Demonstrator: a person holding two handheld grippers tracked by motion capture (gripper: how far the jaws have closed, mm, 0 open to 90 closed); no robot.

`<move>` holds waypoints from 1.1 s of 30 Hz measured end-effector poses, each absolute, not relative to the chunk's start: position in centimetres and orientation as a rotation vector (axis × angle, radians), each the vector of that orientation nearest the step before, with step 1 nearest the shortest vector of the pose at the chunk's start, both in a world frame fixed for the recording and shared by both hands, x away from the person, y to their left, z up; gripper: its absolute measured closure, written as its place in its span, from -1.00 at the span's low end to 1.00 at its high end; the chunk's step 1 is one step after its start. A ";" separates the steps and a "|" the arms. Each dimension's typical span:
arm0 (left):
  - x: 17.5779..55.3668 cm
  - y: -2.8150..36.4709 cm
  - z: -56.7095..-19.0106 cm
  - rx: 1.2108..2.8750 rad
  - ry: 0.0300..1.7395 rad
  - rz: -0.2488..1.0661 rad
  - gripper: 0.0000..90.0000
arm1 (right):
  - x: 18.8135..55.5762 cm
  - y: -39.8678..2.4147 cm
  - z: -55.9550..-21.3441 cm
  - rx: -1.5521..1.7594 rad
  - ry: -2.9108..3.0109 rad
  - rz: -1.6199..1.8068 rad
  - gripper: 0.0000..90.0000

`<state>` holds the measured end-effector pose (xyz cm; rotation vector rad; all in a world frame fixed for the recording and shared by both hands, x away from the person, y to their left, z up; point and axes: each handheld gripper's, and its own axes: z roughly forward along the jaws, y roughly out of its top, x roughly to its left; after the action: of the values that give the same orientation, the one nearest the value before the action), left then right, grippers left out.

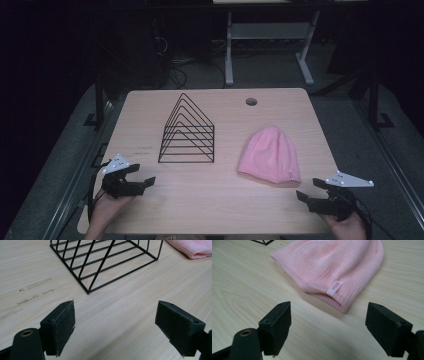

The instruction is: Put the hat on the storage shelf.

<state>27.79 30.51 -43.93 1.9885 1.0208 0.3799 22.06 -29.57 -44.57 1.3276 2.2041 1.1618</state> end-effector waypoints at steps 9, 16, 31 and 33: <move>28.0 30.2 -44.1 1.992 1.018 0.370 -0.65 | 23.0 -29.5 -43.2 1.291 2.214 1.202 -0.54; 27.8 30.6 -43.9 1.962 1.029 0.374 -0.65 | 24.8 -28.9 -41.3 1.249 2.246 1.213 -0.54; 28.1 30.9 -44.0 1.963 1.028 0.373 -0.65 | 30.2 -27.7 -39.5 1.244 2.349 1.184 -0.51; 28.1 31.1 -44.0 1.961 1.032 0.374 -0.65 | 31.0 -27.7 -39.2 1.247 2.362 1.171 -0.51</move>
<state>28.08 31.08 -43.96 1.9605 1.0321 0.3742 30.97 -27.68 -39.22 1.2468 2.3617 1.1713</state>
